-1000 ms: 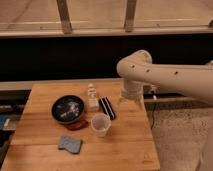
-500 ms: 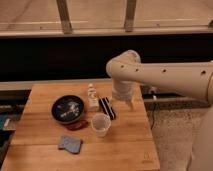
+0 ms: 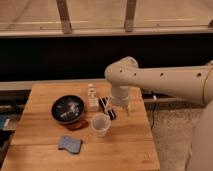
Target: Pick up the ceramic cup
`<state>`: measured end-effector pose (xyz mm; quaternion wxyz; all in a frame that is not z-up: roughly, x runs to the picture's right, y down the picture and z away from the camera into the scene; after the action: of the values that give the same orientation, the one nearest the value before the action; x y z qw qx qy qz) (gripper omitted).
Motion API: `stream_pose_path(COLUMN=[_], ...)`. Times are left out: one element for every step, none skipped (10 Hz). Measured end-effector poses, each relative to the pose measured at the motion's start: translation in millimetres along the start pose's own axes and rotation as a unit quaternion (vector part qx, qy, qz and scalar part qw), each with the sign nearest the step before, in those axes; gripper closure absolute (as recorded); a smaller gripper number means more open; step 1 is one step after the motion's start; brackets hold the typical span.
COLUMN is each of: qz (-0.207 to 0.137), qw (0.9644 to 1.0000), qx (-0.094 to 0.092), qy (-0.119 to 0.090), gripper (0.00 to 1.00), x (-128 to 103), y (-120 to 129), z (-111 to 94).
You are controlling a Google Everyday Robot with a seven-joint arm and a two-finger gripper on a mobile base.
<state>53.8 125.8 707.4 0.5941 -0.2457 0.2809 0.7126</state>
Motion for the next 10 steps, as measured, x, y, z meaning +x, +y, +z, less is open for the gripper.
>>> stream_pose_path(qz=[-0.002, -0.004, -0.008, -0.009, -0.011, -0.014, -0.016, -0.015, -0.015, -0.018], qw=[1.0000, 1.0000, 0.9999, 0.9997, 0.9995, 0.9993, 0.9991, 0.9989, 0.9987, 0.9986], qx=[0.000, 0.001, 0.001, 0.000, -0.002, -0.003, -0.004, -0.006, -0.008, -0.011], qy=[0.004, 0.007, 0.015, 0.023, 0.028, 0.034, 0.040, 0.044, 0.047, 0.050], gripper=[0.35, 0.35, 0.35, 0.35, 0.35, 0.35, 0.35, 0.35, 0.40, 0.49], x=[7.5, 13.1, 20.8, 25.3, 27.5, 29.4, 30.2, 29.0, 27.1, 25.8], y=[5.1, 8.8, 14.4, 16.8, 19.7, 22.7, 26.3, 28.4, 30.8, 34.3], z=[5.5, 10.8, 22.4, 33.3, 40.4, 48.0, 56.6, 62.6, 69.8, 73.1])
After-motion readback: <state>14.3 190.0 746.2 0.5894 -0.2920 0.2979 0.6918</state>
